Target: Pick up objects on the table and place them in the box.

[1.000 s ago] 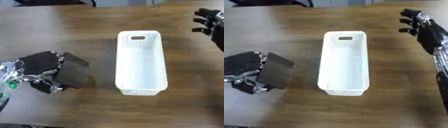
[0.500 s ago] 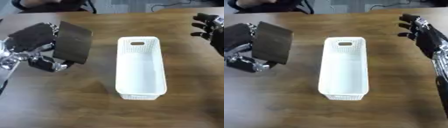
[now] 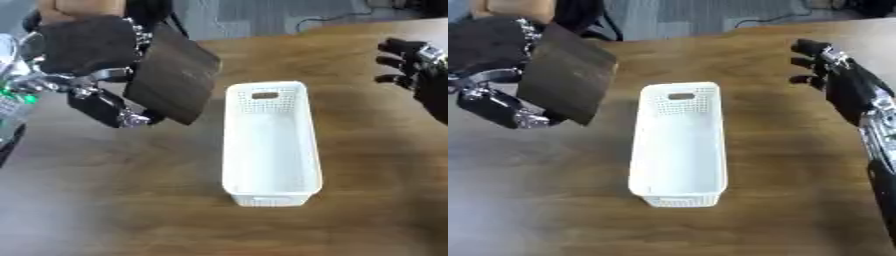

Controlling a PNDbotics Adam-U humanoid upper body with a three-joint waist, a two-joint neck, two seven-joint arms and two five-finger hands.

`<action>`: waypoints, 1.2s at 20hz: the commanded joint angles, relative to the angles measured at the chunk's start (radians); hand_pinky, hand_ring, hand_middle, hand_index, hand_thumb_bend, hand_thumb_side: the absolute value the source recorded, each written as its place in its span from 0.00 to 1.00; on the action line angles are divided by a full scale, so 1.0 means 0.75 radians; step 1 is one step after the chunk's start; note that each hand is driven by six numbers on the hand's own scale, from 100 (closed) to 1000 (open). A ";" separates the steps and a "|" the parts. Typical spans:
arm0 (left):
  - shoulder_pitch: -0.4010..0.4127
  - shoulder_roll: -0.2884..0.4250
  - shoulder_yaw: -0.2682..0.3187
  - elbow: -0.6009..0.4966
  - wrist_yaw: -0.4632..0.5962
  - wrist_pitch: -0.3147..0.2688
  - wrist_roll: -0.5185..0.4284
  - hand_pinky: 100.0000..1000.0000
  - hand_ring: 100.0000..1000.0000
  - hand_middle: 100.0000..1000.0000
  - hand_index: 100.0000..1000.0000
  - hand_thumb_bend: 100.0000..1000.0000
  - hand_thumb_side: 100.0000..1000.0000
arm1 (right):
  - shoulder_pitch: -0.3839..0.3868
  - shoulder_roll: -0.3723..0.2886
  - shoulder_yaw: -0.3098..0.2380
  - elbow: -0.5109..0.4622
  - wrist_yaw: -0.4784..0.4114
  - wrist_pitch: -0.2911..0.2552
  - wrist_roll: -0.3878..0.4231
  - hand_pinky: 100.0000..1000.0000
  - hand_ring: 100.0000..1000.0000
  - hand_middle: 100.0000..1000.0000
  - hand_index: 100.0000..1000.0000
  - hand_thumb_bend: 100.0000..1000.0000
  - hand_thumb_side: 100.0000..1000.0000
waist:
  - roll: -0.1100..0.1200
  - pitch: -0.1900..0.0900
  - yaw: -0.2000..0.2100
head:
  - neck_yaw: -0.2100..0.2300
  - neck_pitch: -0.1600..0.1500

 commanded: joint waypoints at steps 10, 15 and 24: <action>-0.133 -0.135 -0.135 0.153 0.024 -0.109 -0.157 0.00 0.00 0.00 0.04 0.00 0.16 | -0.056 -0.012 0.023 -0.012 0.026 0.007 0.035 0.81 0.97 0.98 1.00 0.00 1.00 | 0.010 -0.013 -0.049 | 0.025 -0.040; -0.141 -0.151 -0.151 0.192 -0.017 -0.137 -0.165 0.00 0.00 0.00 0.04 0.00 0.16 | -0.060 -0.011 0.027 -0.017 0.034 0.008 0.040 0.81 0.98 0.98 1.00 0.00 1.00 | 0.024 -0.009 -0.061 | 0.028 -0.048; -0.135 -0.164 -0.163 0.242 -0.084 -0.172 -0.164 0.00 0.00 0.00 0.04 0.00 0.16 | -0.057 -0.010 0.026 -0.027 0.038 0.024 0.045 0.81 0.98 0.98 1.00 0.00 1.00 | 0.042 -0.005 -0.072 | 0.024 -0.056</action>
